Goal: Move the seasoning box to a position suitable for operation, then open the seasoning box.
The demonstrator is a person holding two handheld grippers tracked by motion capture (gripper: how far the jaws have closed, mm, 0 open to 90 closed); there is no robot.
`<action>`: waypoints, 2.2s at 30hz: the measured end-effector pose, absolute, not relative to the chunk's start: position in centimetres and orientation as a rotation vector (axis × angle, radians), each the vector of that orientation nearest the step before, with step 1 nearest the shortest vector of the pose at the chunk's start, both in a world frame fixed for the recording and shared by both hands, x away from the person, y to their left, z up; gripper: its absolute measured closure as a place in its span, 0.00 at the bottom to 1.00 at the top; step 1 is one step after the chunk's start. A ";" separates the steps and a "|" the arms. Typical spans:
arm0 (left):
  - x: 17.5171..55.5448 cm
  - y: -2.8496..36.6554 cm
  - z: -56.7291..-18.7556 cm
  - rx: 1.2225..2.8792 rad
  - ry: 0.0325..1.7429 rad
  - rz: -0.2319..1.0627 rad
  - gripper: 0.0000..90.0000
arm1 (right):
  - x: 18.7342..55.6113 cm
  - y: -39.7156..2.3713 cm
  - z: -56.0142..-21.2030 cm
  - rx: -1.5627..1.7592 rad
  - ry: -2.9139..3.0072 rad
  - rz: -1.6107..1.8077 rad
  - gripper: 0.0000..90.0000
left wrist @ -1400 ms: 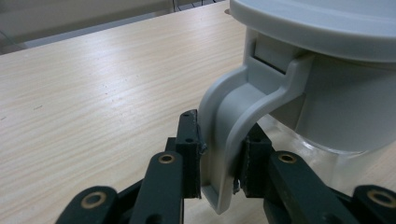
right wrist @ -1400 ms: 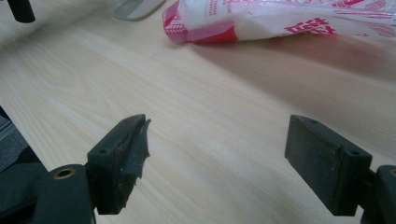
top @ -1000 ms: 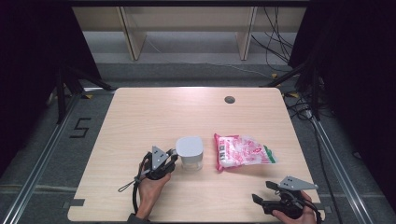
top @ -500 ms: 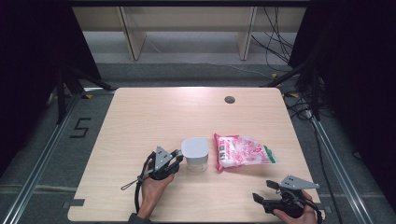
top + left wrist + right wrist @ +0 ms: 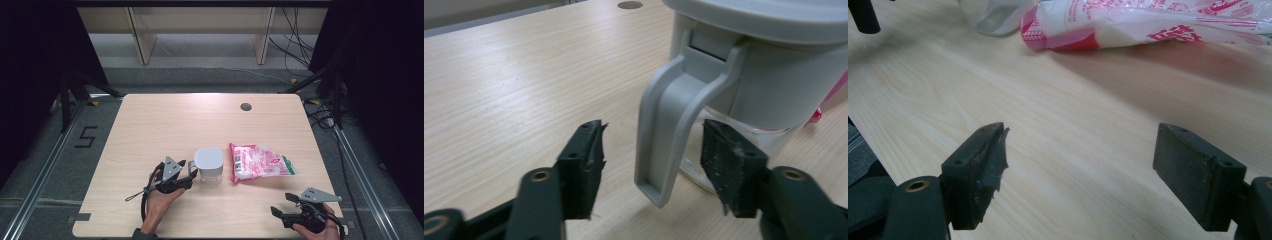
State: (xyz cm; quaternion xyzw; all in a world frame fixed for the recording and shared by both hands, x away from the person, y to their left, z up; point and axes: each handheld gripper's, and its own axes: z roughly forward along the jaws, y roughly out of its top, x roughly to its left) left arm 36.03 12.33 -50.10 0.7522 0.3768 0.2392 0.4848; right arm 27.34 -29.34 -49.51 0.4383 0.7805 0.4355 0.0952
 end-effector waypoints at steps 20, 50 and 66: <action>34.3 13.0 -44.9 1.737 0.871 0.521 0.41 | 27.7 -29.5 -49.5 1.227 2.316 1.265 0.25; 35.6 11.2 -45.0 1.743 0.782 0.585 0.98 | 27.3 -29.2 -49.7 1.242 2.313 1.268 0.25; 35.8 11.7 -45.3 1.712 0.768 0.569 0.98 | 27.6 -28.0 -49.2 1.081 2.277 1.304 0.23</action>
